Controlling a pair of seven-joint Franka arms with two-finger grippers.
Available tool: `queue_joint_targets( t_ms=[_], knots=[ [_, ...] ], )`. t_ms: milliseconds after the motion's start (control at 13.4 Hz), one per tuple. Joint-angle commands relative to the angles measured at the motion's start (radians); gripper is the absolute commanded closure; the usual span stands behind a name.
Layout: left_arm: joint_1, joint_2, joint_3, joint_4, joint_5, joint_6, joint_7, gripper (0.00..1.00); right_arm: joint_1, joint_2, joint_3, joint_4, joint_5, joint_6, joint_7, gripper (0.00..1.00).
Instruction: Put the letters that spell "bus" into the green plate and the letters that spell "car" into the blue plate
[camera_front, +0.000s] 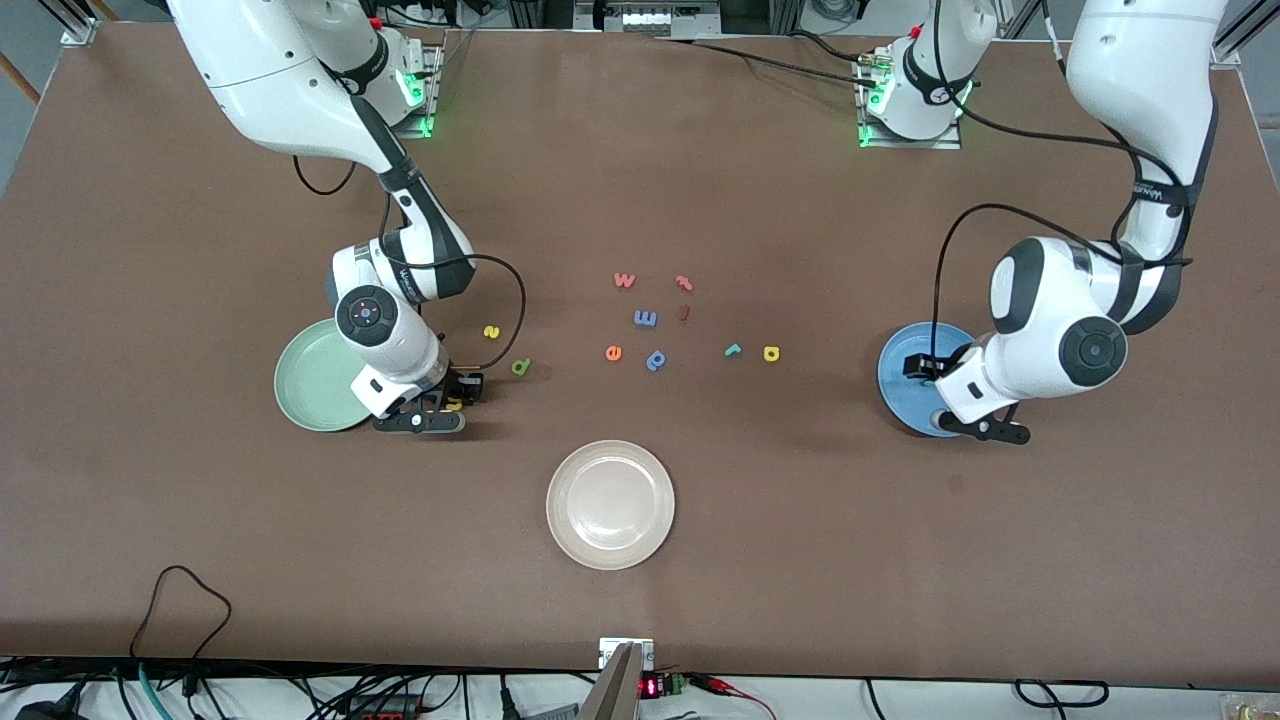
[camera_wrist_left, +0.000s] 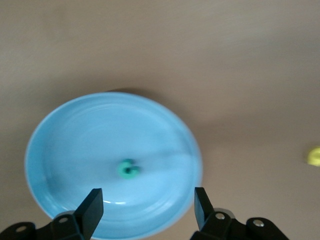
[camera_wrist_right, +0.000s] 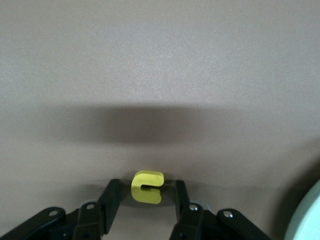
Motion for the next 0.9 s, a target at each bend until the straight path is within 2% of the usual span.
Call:
queue_joint_targets(
  t_ms=[0,150,599,824],
  knots=[
    [-0.019,0.036,-0.099,0.029,-0.006,0.006,-0.037,0.37,-0.004,0.018,0.002,0.015,-0.017,0.010,0.010,0.50],
    [-0.050,0.091,-0.138,0.046,-0.011,0.063,-0.143,0.40,-0.004,0.020,0.002,0.015,-0.017,0.012,0.009,0.53],
    [-0.200,0.179,-0.136,0.036,0.000,0.199,-0.341,0.41,-0.006,0.026,0.001,0.015,-0.017,0.027,0.006,0.76],
    [-0.208,0.188,-0.132,0.026,0.006,0.206,-0.344,0.43,-0.006,0.026,0.001,0.015,-0.017,0.027,0.004,0.80]
  ],
)
